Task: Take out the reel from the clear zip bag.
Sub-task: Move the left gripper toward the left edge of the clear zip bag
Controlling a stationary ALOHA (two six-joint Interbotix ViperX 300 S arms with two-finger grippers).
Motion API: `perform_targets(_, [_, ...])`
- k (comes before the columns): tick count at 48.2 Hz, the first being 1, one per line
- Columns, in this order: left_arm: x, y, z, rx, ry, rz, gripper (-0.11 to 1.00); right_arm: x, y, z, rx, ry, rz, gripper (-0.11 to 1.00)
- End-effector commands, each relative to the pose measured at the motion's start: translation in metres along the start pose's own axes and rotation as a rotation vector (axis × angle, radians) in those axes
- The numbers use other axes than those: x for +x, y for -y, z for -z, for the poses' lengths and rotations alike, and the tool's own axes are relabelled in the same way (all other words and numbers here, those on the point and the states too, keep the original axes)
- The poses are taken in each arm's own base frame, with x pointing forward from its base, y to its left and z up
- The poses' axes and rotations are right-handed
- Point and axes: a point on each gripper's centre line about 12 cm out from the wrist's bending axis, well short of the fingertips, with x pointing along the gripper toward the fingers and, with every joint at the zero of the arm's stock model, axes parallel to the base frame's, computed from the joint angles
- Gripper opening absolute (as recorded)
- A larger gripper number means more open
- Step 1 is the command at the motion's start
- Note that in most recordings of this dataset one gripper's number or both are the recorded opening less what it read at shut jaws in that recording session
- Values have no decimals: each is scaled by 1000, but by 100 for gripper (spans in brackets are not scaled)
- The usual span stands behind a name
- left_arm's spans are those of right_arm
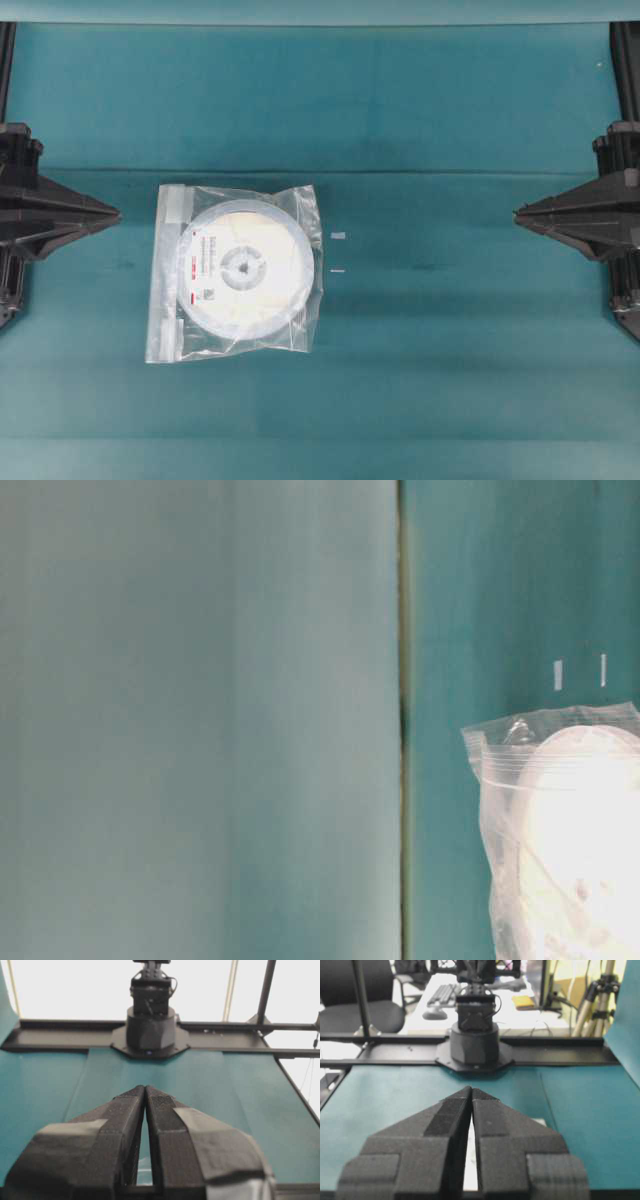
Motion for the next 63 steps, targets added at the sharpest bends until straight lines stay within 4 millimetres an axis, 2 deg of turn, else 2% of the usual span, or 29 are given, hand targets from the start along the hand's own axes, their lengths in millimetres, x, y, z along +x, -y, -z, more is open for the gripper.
perform_targets(1, [4, 1, -13, -48, 32, 6, 14, 4, -3, -8, 33, 18, -11, 10])
perform_targets(3, [4, 1, -13, -88, 30, 6, 12, 6, -3, -6, 65, 9, -11, 9])
perform_targets(6, [4, 1, -13, -153, 30, 8, 3, 8, -2, -3, 142, -10, 1, 1])
perform_targets(9, [5, 1, -12, -212, 22, 9, -2, 11, -2, 2, 215, -37, 8, 0])
perform_targets(17, [5, 1, -6, -378, -24, 2, -2, 21, -2, 17, 389, -131, 30, 0])
perform_targets(24, [4, -1, 6, -555, -96, -30, -2, 33, -1, 38, 524, -252, 75, 0])
perform_targets(30, [1, -7, 29, -736, -204, -118, -2, 40, -1, 50, 581, -304, 101, 0])
perform_targets(33, [-3, -11, 50, -820, -296, -193, -2, 44, 0, 54, 584, -321, 110, 0])
perform_targets(41, [-21, -16, 103, -897, -541, -366, -2, 55, 7, 65, 619, -362, 161, 0])
perform_targets(45, [-30, -22, 121, -910, -581, -428, -2, 60, 11, 69, 657, -372, 192, 0])
perform_targets(58, [-38, -29, 139, -945, -482, -436, -1, 72, 13, 81, 672, -419, 221, 0])
perform_targets(63, [-39, -29, 142, -964, -458, -433, 7, 77, 13, 84, 681, -432, 230, 0])
